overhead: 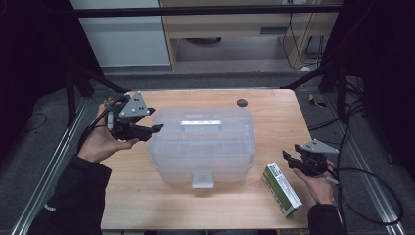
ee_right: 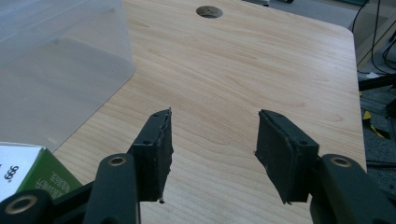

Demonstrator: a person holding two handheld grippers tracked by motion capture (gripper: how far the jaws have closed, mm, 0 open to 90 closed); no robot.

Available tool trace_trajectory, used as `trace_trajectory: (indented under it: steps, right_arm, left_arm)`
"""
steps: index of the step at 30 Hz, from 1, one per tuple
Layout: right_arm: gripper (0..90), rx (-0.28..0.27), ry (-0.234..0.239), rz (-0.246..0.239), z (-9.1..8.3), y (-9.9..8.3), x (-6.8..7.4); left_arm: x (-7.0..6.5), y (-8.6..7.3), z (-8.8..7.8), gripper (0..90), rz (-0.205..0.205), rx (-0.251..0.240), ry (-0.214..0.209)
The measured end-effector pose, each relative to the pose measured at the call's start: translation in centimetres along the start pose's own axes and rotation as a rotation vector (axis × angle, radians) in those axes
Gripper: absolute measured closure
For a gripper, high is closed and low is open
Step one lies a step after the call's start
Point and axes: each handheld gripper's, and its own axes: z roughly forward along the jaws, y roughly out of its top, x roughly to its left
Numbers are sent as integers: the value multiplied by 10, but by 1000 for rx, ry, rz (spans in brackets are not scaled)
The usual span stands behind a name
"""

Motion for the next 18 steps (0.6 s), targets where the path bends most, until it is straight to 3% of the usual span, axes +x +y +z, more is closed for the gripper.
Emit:
trace_trajectory:
  steps: [2,3,6,18]
  right_arm:
    - [496,6,14,2,0,0,-1]
    - [505,10,14,3,1,-1,-1]
    - [518,9,15,2,1,-1,-1]
    - [530,56,26,7,3,-1,1]
  left_arm:
    - [0,3,2,446,16,4,-7]
    - [-1,6,6,444,28,-19,-23]
    - [-3,10,7,443,38,9,-23]
    - [-6,20,15,440,93,30,-51]
